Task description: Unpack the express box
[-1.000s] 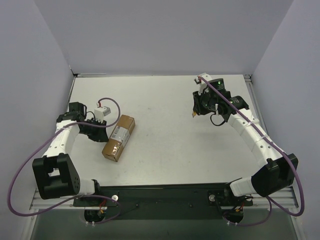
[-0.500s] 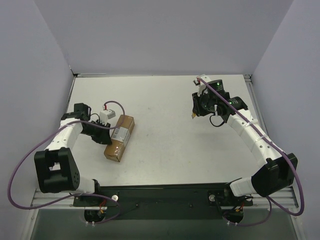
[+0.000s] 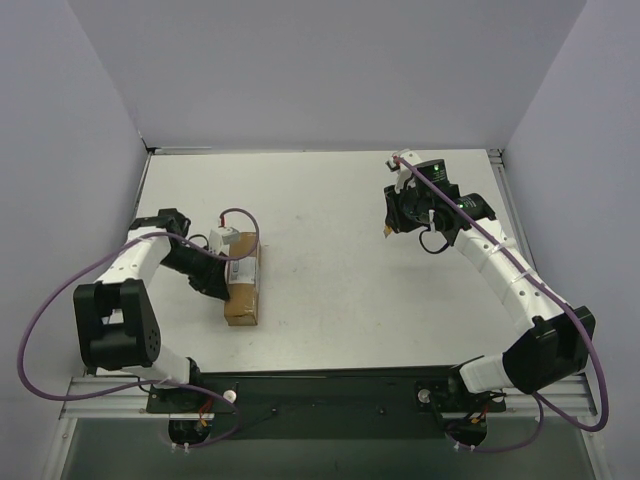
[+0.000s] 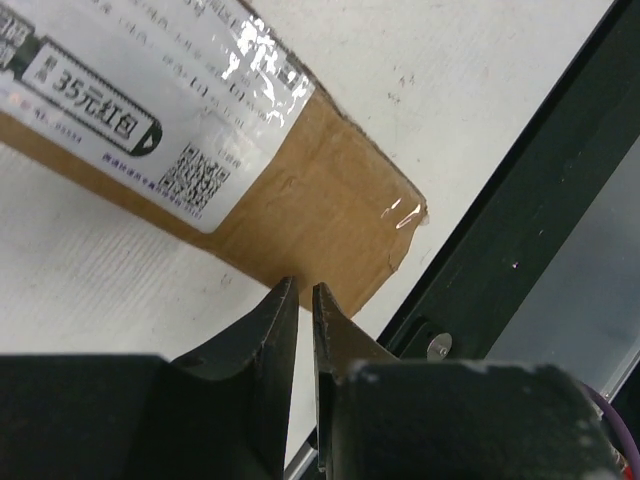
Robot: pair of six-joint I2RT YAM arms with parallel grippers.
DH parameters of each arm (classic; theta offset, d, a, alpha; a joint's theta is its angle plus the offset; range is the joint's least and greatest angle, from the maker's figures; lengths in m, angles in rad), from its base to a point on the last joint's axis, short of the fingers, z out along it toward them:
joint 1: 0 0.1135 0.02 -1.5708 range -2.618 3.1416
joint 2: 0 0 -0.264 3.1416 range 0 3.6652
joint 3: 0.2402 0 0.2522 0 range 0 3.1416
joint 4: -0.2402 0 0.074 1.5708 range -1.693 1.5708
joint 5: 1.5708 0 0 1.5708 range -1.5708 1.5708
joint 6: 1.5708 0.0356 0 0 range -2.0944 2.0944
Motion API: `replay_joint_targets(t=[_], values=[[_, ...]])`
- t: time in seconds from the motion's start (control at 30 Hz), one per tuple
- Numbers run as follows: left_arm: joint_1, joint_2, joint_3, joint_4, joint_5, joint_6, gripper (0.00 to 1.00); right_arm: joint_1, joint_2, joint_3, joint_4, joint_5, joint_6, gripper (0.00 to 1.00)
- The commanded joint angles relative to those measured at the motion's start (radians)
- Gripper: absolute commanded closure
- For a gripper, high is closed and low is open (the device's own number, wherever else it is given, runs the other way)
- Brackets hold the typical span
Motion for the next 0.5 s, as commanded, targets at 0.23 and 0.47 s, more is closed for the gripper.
replay_joint_targets(t=[0.23, 0.47], values=[[0.089, -0.067, 0.132, 0.057, -0.054, -0.116, 0.78, 0.005, -0.02, -0.004, 0.012, -0.012, -0.004, 1.0], [-0.01, 0.007, 0.166, 0.232, -0.039, -0.363, 0.77, 0.005, -0.004, 0.016, 0.011, -0.013, -0.004, 1.0]])
